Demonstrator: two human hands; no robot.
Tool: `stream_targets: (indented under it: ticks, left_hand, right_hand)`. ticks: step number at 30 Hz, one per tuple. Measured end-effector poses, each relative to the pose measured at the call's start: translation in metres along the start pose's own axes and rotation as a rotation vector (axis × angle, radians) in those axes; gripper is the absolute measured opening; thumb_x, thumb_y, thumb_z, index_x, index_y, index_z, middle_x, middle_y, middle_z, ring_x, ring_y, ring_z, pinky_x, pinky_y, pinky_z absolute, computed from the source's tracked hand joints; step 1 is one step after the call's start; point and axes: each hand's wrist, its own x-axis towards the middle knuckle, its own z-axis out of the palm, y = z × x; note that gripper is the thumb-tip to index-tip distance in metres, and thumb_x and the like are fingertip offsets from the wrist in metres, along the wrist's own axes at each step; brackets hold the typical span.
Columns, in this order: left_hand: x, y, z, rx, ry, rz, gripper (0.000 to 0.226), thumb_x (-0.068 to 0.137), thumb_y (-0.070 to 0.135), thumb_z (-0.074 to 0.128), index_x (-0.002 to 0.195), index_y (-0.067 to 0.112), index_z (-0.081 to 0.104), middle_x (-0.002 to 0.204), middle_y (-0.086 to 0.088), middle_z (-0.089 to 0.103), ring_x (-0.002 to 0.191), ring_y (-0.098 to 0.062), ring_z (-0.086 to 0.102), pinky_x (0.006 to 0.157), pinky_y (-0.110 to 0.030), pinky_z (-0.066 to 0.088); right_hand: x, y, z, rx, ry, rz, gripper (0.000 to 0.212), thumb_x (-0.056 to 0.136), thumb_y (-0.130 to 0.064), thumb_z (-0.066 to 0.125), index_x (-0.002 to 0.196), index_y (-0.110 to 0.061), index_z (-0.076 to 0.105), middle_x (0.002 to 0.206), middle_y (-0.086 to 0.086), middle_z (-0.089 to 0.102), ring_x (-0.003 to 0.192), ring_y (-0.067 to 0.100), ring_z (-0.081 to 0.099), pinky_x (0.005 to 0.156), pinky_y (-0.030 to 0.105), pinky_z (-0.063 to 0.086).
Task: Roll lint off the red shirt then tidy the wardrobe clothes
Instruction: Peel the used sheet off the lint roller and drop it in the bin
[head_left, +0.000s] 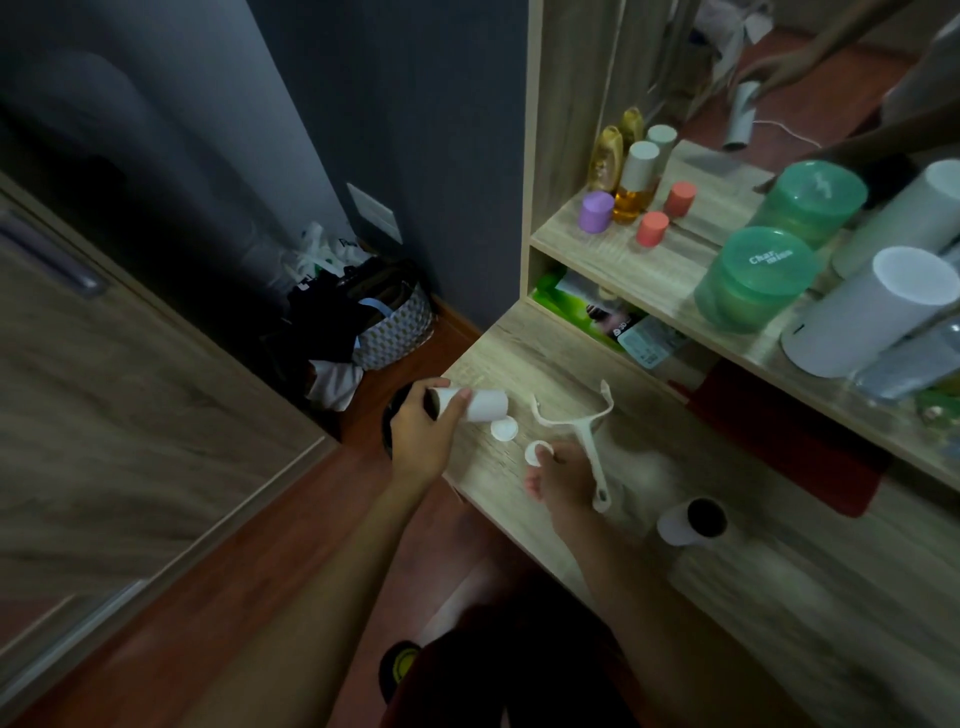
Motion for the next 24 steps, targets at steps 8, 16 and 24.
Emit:
stream_targets:
  ticks: [8,16,24]
  left_hand:
    - [0.006,-0.005,-0.011,-0.097,0.0,-0.118,0.042,0.086,0.049,0.062,0.104,0.012,0.064,0.092,-0.003,0.069,0.069,-0.011,0.069,0.063,-0.036,0.06]
    - [0.034,-0.008,-0.039,-0.11,0.022,-0.096,0.035,0.084,0.05,0.062,0.098,0.018,0.06,0.089,-0.01,0.069,0.058,-0.019,0.065,0.047,-0.026,0.052]
    - [0.101,-0.036,-0.101,-0.145,-0.068,-0.072,0.025,0.089,0.017,0.061,0.113,0.011,0.053,0.1,-0.006,0.062,0.077,-0.008,0.063,0.063,-0.018,0.051]
  right_hand:
    - [-0.001,0.002,0.005,-0.146,0.085,-0.075,0.048,0.072,-0.047,0.063,0.103,-0.013,0.053,0.095,0.018,0.068,0.069,0.032,0.07,0.047,0.034,0.056]
    - [-0.016,-0.038,0.026,-0.057,0.028,-0.18,0.016,0.089,-0.028,0.057,0.102,-0.018,0.057,0.086,0.012,0.068,0.066,0.024,0.065,0.056,0.035,0.055]
    - [-0.015,-0.09,0.105,-0.133,0.128,-0.374,0.026,0.095,-0.042,0.05,0.113,-0.026,0.06,0.097,-0.007,0.067,0.088,0.013,0.063,0.082,0.033,0.051]
